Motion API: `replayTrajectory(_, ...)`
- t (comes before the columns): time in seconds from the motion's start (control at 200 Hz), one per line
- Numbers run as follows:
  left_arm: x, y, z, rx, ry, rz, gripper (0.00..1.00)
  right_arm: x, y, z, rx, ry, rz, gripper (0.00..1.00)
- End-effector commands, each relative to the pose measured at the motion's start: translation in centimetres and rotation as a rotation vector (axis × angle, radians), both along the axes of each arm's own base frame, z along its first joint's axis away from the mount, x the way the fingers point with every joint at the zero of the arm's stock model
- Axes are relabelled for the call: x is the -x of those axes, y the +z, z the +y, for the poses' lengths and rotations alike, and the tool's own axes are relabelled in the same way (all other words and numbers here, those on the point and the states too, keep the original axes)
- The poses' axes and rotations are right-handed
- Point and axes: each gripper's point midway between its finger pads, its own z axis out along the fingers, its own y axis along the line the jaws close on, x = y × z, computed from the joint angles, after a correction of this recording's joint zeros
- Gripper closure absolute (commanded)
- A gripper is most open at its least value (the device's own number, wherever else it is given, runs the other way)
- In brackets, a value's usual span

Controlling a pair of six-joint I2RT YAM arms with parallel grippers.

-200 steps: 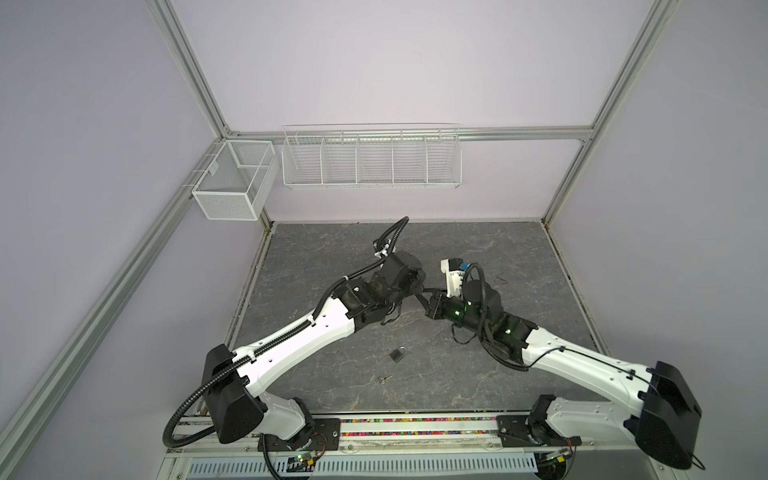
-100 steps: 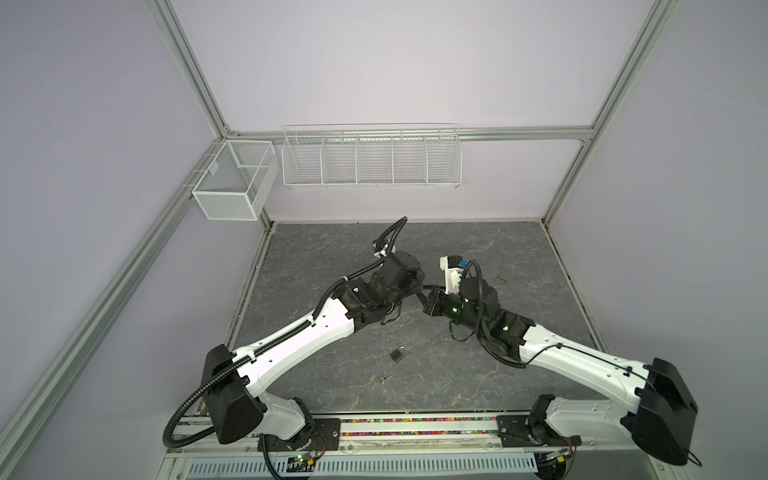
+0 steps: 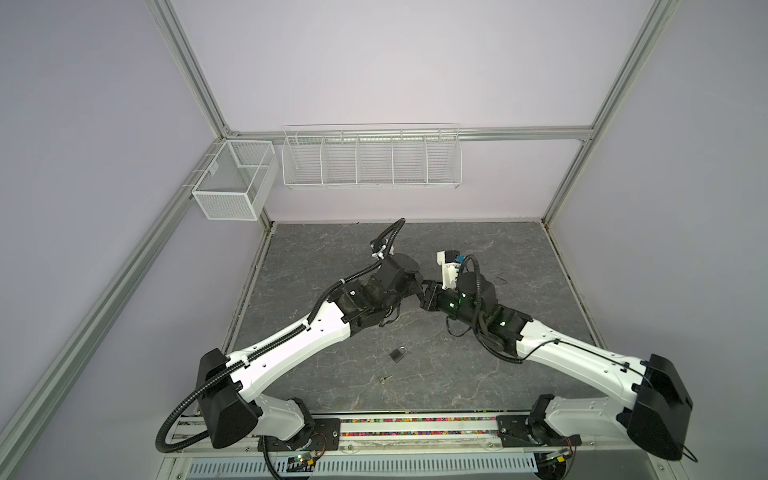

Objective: Unlock with the key

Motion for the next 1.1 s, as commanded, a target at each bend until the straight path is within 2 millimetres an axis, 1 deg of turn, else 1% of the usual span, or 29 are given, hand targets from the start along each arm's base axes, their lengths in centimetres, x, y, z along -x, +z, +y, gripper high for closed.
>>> replayTrajectory(0.0,1.4,-1.4,0.3,-0.051,-0.039,0.042,1.0,-1.0,3.3,0.4,-0.067,-0.021,-0.083,0.93)
replayTrajectory(0.155,0.9,-0.4,0.6,-0.044,-0.017,0.008,1.0,-0.7,2.2,0.4,-0.059,-0.009,-0.06,0.93)
replayTrajectory(0.24,0.5,0.3,0.8,-0.037,-0.008,-0.01,1.0,-0.3,1.8,0.2,-0.055,0.001,-0.053,0.88)
replayTrajectory(0.31,0.1,0.8,1.0,-0.035,0.001,-0.019,1.0,0.0,2.3,0.2,-0.063,0.012,-0.065,0.84)
replayTrajectory(0.32,0.0,0.8,1.1,-0.033,0.002,-0.021,1.0,0.1,1.4,0.0,-0.049,0.013,-0.052,0.84)
replayTrajectory(0.33,0.0,0.8,1.1,-0.033,0.003,-0.021,1.0,0.2,1.0,-0.1,-0.044,0.014,-0.049,0.83)
replayTrajectory(0.46,-0.3,1.4,1.4,-0.027,0.011,-0.038,1.0,0.7,0.8,-0.4,-0.032,0.027,-0.055,0.81)
replayTrajectory(0.555,-0.3,1.7,1.6,-0.021,0.015,-0.041,1.0,0.8,0.4,-0.6,-0.023,0.023,-0.047,0.82)
replayTrajectory(0.665,-0.2,1.7,1.5,-0.005,0.012,-0.041,1.0,1.1,0.6,-0.2,-0.037,0.05,-0.051,0.82)
replayTrajectory(0.785,-0.1,1.9,1.4,0.008,0.007,-0.042,1.0,1.2,0.6,0.4,-0.041,0.076,-0.051,0.86)
replayTrajectory(1.095,0.1,1.7,1.2,0.014,-0.003,-0.036,1.0,1.0,1.0,0.4,-0.041,0.073,-0.076,0.9)
